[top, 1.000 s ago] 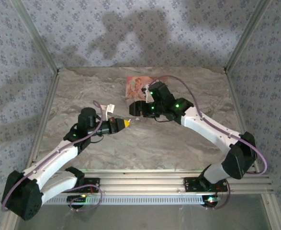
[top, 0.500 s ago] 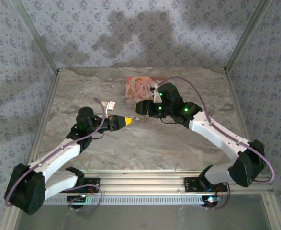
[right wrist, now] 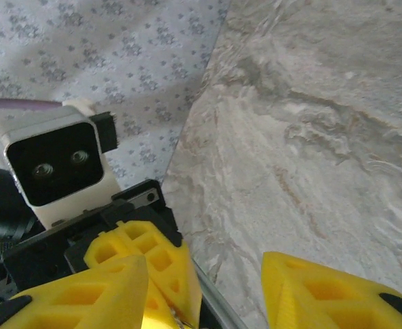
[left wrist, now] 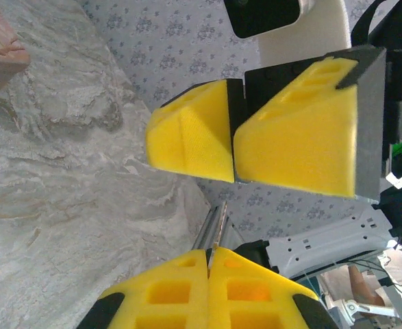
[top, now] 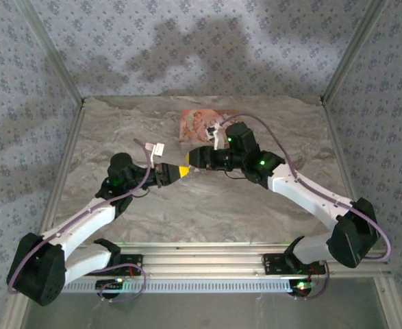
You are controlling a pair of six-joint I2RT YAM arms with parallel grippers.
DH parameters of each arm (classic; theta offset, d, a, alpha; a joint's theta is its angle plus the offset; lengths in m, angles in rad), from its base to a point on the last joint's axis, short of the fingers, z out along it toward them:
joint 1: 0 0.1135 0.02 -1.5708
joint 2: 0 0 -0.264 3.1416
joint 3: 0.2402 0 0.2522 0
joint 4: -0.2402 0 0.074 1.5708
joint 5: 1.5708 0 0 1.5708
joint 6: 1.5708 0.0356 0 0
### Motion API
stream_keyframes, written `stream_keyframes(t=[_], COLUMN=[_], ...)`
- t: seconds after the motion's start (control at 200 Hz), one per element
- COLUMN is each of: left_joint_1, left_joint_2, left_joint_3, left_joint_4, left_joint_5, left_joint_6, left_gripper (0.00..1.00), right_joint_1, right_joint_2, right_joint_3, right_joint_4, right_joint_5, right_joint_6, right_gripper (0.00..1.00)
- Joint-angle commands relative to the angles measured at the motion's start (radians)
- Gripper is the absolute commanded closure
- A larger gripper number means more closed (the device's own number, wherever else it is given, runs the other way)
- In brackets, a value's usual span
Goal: Unlock the padlock with the key
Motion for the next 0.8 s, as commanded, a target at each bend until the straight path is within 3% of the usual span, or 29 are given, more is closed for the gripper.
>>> stream_keyframes(t=[0.0,0.17,0.285,0.39,0.44,0.61,0.794], left_joint_1=[0.002,0.004,0.005,0.005,0.007,0.02,0.028], left_joint_2=[0.004,-0.014,-0.017,-0.018,-0.02,-0.017,-0.013], left_joint_3=[0.032,0.026,0.015,0.014,0.016,0.022,0.02], left_joint_4=[0.065,0.038,0.028,0.031,0.028,-0.002,-0.014], left_joint_5=[0.028,0.005,-0.015,-0.022,-0.025,-0.025,-0.032], left_joint_6=[-0.031,-0.027,-0.027,-0.035,-0.035,-0.026,-0.022], left_gripper=[1.0,1.0,1.0,1.0,1.0,1.0,1.0], right_joint_1=[0.01,0.012,0.012,0.014,0.013,0.016,0.025], right_joint_2=[0.021,0.024,0.023,0.02,0.021,0.023,0.027], right_joint_3=[0.026,0.021,0.02,0.016,0.013,-0.013,-0.014], right_joint_4=[0.058,0.108,0.106,0.092,0.093,0.14,0.139], right_joint_5=[-0.037,-0.059,-0.06,-0.048,-0.045,-0.058,-0.054], right_joint_6=[-0.004,0.004,0.003,0.0,-0.002,0.013,0.001], right_gripper=[0.7,1.0,1.0,0.8,0.78,1.0,1.0])
